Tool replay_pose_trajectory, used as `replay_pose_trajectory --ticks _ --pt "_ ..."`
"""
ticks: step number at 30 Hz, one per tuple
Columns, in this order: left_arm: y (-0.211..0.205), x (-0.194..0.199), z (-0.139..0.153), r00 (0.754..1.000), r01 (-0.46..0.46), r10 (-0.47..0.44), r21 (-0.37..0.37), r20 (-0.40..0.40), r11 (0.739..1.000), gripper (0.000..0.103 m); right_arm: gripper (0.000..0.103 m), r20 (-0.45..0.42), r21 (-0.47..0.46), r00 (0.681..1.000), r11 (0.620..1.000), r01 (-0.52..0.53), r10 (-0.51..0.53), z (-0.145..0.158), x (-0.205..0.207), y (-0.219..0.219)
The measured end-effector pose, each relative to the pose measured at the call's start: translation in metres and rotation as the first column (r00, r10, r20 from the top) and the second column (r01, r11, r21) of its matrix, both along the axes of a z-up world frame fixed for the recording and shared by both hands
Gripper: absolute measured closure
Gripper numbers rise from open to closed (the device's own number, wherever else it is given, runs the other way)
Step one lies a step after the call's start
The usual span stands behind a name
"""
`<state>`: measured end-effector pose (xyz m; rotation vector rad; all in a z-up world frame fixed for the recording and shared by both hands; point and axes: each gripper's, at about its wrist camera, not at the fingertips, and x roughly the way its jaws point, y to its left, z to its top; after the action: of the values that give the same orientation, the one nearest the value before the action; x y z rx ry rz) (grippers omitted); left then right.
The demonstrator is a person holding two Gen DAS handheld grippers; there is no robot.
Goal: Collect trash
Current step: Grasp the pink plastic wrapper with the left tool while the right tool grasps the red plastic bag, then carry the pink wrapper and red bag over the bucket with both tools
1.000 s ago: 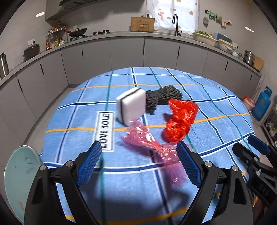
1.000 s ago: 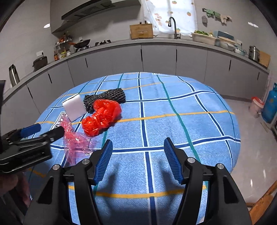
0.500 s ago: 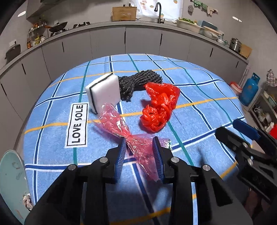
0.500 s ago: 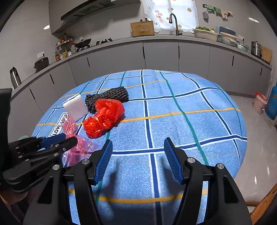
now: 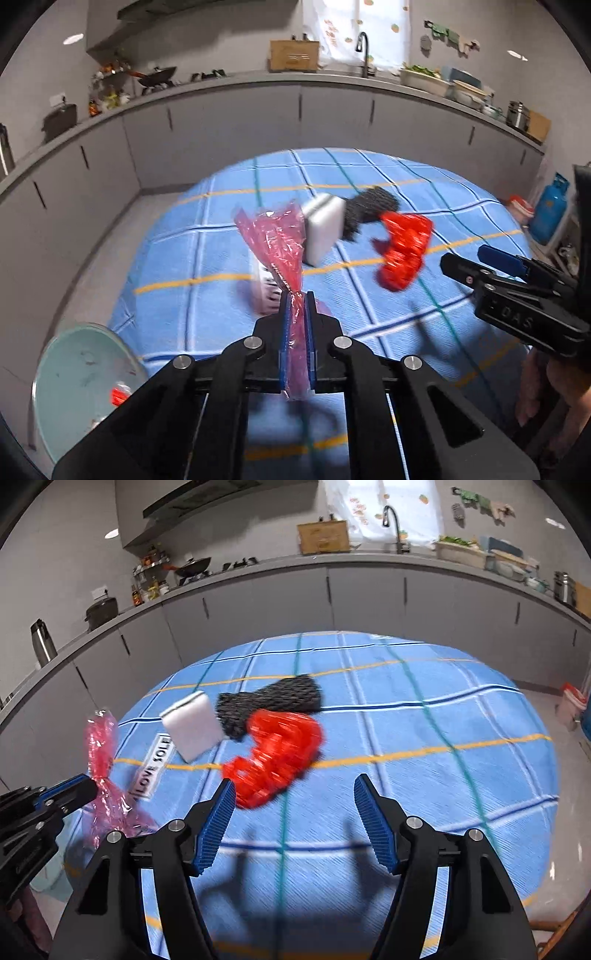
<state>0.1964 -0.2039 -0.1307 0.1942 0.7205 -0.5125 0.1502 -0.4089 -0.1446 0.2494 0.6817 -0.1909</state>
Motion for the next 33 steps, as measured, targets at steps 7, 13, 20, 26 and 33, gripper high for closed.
replay_pose_trajectory --ticks 7,13,20,26,33 --pt "0.016 0.015 0.0 1.0 -0.028 0.027 -0.029 -0.012 0.999 0.097 0.053 -0.103 0.052 0.995 0.998 0.018 -0.012 -0.018 0.045 -0.001" --pt "0.023 0.013 0.001 0.999 -0.034 0.034 -0.053 -0.012 0.998 0.097 0.089 -0.092 0.054 0.995 0.998 -0.022 0.027 -0.014 0.038 0.003" --pt "0.029 -0.001 0.015 0.999 -0.028 0.03 -0.073 0.022 0.997 0.097 0.09 -0.02 0.029 0.999 0.999 -0.036 0.037 0.005 0.006 0.011" --pt "0.036 -0.019 0.03 0.998 -0.023 0.027 -0.083 0.058 0.996 0.097 0.09 0.04 0.009 0.997 0.998 -0.065 0.065 0.026 -0.013 0.022" --pt "0.056 -0.037 0.041 0.995 -0.049 0.056 -0.085 0.086 0.995 0.097 0.09 0.086 0.001 0.987 0.99 -0.138 0.137 0.043 -0.026 0.048"
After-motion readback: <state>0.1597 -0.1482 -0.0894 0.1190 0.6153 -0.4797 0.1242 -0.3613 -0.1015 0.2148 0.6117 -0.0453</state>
